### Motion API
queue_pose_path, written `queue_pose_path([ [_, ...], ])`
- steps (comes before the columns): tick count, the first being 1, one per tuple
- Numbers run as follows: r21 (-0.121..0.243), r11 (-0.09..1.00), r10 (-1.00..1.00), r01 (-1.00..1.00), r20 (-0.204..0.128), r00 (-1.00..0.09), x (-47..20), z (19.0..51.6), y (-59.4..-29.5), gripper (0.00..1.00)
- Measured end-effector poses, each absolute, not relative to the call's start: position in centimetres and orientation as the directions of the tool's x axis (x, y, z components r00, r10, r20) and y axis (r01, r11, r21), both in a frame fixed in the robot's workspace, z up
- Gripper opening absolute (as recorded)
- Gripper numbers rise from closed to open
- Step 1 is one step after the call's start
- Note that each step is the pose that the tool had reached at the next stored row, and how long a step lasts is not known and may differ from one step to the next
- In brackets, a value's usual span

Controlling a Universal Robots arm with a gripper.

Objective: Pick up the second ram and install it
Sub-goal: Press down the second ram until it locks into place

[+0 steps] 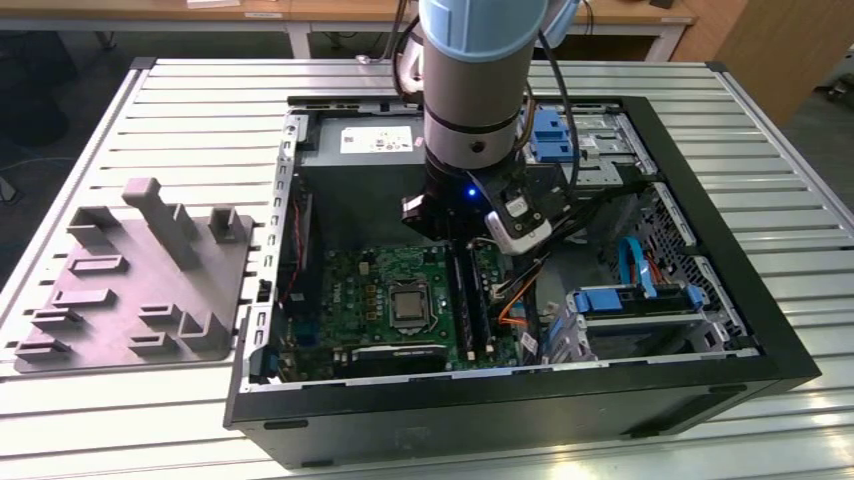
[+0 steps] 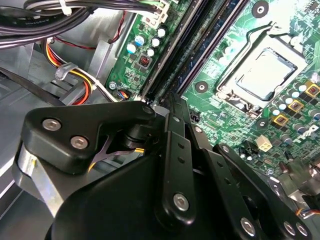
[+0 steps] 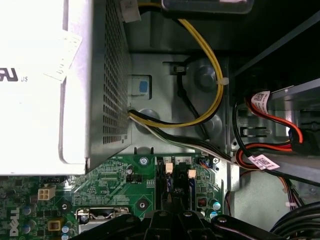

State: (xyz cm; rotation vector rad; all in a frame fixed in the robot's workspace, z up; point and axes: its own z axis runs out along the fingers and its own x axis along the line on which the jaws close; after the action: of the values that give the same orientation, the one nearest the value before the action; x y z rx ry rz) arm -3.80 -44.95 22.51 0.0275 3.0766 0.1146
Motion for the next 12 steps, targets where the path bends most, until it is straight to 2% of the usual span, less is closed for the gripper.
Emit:
queue_pose_path([
  [12, 0.075, 0.997, 0.02, 0.016, -0.062, -0.998, -3.8, 22.09, -44.95, 0.1],
])
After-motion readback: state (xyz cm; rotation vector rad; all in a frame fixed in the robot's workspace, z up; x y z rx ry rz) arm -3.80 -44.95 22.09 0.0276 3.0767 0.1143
